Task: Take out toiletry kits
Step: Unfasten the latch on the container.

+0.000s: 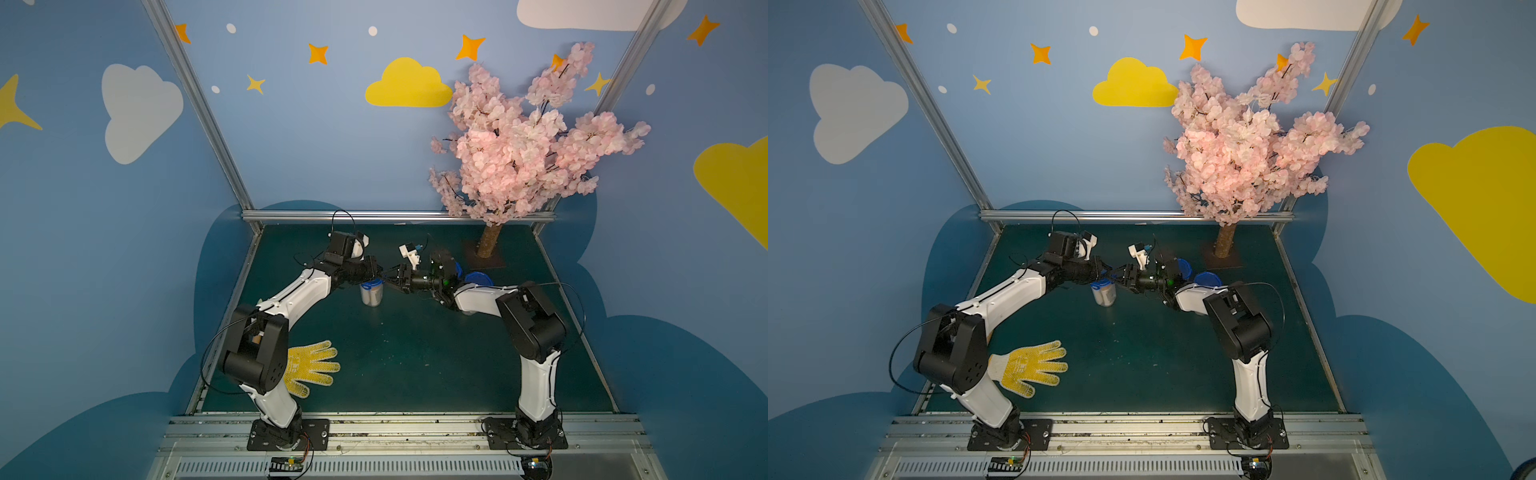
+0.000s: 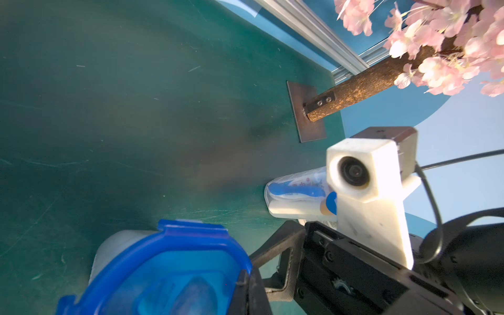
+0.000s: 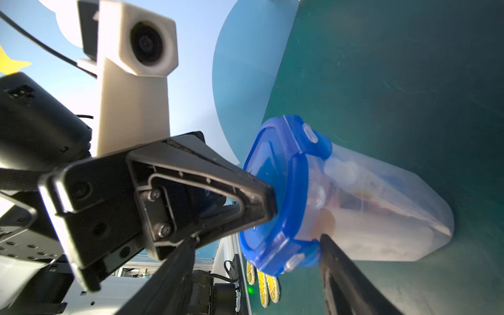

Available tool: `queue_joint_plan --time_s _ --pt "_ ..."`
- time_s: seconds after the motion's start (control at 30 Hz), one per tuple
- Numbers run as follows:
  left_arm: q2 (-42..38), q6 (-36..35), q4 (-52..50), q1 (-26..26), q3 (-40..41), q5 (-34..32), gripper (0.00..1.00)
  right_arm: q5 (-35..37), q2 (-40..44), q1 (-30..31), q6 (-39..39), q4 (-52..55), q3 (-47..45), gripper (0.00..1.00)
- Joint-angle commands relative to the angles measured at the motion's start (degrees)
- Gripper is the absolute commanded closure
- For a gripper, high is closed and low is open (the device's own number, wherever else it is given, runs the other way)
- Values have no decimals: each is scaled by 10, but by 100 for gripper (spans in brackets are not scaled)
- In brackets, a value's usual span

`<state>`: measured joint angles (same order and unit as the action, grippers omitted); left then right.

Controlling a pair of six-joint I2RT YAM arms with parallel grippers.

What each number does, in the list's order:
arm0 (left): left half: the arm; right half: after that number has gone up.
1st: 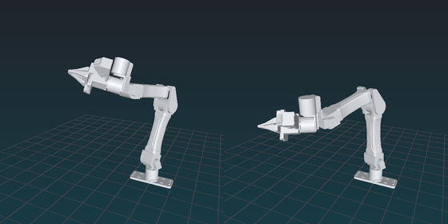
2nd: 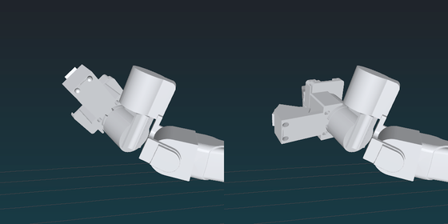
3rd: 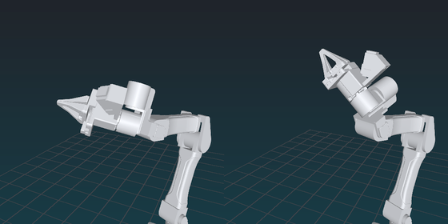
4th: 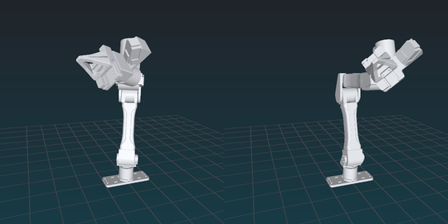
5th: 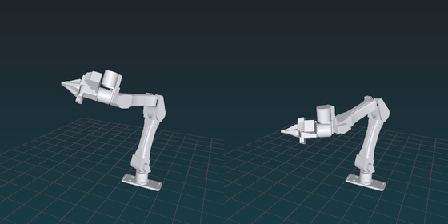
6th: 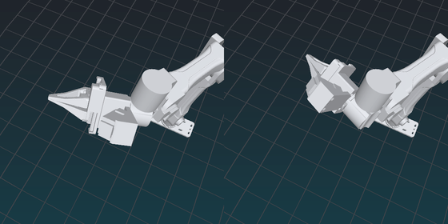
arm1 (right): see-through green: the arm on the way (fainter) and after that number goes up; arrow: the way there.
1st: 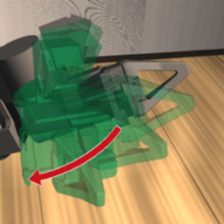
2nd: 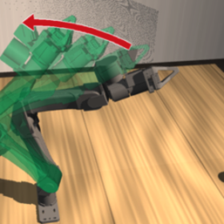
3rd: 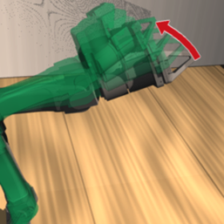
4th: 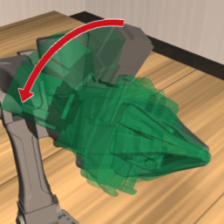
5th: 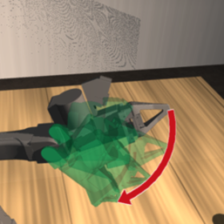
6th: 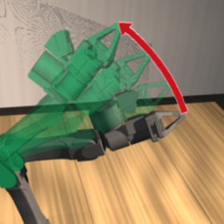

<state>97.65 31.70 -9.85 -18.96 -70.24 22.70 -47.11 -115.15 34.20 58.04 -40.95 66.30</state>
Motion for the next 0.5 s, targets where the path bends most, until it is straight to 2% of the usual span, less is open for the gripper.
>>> queue_joint_plan --time_s 0.0,0.47 --pt "20 2 -48 -2 36 -7 98 -18 4 8 12 -69 3 30" --pt "9 20 -10 2 118 -15 98 -19 9 5 34 -100 -9 33"
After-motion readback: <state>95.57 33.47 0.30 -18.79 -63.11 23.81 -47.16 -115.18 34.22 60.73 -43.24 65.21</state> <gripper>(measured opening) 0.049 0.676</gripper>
